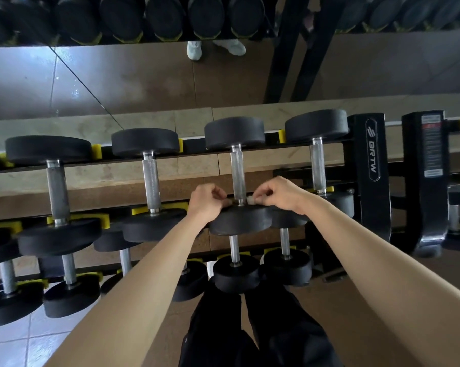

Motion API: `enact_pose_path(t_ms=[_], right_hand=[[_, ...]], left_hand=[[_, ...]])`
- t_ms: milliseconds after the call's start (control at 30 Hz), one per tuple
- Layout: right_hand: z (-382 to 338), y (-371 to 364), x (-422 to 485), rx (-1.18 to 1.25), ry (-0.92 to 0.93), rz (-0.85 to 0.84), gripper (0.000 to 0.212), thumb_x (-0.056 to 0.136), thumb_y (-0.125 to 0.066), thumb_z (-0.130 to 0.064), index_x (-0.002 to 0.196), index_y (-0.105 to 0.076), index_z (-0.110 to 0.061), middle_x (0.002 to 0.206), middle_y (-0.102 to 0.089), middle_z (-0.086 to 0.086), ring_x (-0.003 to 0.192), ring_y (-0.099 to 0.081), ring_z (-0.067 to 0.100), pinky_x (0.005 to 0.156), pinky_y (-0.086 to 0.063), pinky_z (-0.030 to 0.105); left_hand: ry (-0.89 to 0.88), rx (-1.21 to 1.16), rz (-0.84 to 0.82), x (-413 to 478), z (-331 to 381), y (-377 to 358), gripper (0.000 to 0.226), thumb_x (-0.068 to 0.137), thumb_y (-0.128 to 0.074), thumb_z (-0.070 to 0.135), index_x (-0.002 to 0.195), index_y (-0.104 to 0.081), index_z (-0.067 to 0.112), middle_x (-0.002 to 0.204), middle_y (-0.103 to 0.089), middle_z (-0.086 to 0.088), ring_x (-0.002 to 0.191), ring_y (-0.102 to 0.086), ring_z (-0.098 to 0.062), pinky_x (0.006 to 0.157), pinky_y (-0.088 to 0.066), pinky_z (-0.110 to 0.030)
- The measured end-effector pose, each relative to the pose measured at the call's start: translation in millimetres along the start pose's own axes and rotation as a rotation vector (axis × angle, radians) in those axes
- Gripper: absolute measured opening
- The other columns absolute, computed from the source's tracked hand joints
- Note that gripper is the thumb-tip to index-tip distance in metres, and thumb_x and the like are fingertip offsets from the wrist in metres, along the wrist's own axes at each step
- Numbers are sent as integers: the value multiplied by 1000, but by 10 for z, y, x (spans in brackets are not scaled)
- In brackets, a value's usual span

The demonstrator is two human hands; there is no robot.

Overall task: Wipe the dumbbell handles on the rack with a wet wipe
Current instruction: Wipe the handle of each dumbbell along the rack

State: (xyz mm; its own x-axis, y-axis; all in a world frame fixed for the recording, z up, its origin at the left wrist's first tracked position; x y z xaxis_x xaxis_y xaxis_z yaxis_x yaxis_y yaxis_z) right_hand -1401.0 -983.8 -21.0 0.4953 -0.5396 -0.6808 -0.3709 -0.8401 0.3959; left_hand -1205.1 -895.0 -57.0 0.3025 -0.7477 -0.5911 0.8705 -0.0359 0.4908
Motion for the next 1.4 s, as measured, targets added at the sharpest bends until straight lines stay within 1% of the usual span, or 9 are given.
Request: enact_pose_path(t_ms=[200, 367, 500, 767, 900, 1033, 1133, 1267, 1400], right_hand=[[46, 154, -438, 263, 28, 133, 8, 92, -70, -8, 93, -76, -13, 84, -75, -1, 86, -70, 16, 79, -57, 31], [222, 289, -800, 278, 44, 296, 12, 89, -75, -10, 88, -77, -21, 88, -73, 0, 84, -67, 13, 74, -54, 25], [369, 475, -994, 312, 140, 413, 15, 89, -75, -6, 92, -78, -20, 84, -74, -8, 81, -67, -1, 75, -51, 14], [838, 851, -911, 283, 166, 506, 13, 85, -78, -7, 89, -79, -19, 83, -76, -7, 80, -70, 6, 76, -56, 19], [1060, 1024, -680, 308, 89, 695, 18, 87, -71, -6, 100, -76, -16, 89, -72, -8, 82, -66, 5, 73, -51, 15], [1161, 1020, -465, 257, -9, 796, 20, 89, -64, -7, 106, -71, -17, 95, -64, -10, 84, -61, 8, 80, -54, 26], [1229, 964, -442, 255, -44, 856, 20, 93, -60, -10, 111, -68, -15, 102, -63, -8, 86, -57, 4, 79, -48, 18], [1247, 1000, -412, 248, -47, 840, 21, 92, -60, -11, 112, -66, -14, 100, -60, -7, 81, -53, 0, 69, -35, 6], [1283, 1008, -392, 226, -41, 813, 23, 93, -60, -11, 115, -65, -15, 102, -62, -7, 80, -53, -4, 65, -36, 2]], left_hand=[[-194, -182, 97, -261, 202, 9, 9, 92, -72, 20, 101, -70, 23, 100, -71, 10, 100, -66, -6, 91, -56, -30], [-470, -253, -179, -563, 746, -310, 30, 97, -68, 19, 127, -69, 22, 120, -72, 10, 111, -65, -1, 98, -53, -22], [-537, -265, -218, -641, 1050, -681, 27, 97, -70, 30, 121, -75, 19, 110, -76, 10, 102, -70, 0, 92, -55, -22], [-314, -423, -101, -570, 1338, -1264, 15, 93, -75, 30, 101, -82, 19, 90, -79, 7, 88, -74, -13, 84, -60, -35], [-146, -534, -20, -429, 1449, -1402, 11, 90, -78, 20, 100, -79, 16, 90, -79, 0, 91, -75, -22, 84, -62, -36], [-95, -515, 144, -198, 1553, -1421, 12, 88, -79, 15, 98, -76, 21, 92, -78, 3, 90, -75, -13, 84, -61, -30], [-61, -475, 200, -1, 1633, -1457, 11, 86, -81, 18, 94, -76, 25, 89, -77, 10, 88, -72, -3, 87, -57, -26], [-28, -480, 269, 191, 1766, -1482, 13, 84, -83, 22, 95, -78, 24, 90, -78, 11, 90, -71, -2, 88, -55, -23], [-60, -526, 310, 289, 1821, -1539, 10, 87, -80, 28, 97, -78, 26, 91, -78, 10, 91, -73, -2, 87, -56, -21]])
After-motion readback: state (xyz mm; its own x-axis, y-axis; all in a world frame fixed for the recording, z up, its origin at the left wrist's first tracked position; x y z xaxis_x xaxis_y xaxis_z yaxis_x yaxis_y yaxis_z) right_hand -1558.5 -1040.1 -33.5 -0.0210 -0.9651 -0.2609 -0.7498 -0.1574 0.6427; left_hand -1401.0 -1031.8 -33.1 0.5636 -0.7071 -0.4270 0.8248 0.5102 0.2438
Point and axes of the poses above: each hand's wrist, its own x-axis towards the middle knuckle, its own y-axis out of the back of the hand, z = x × y, the point moved 3 cm from there along x, towards the middle knuckle
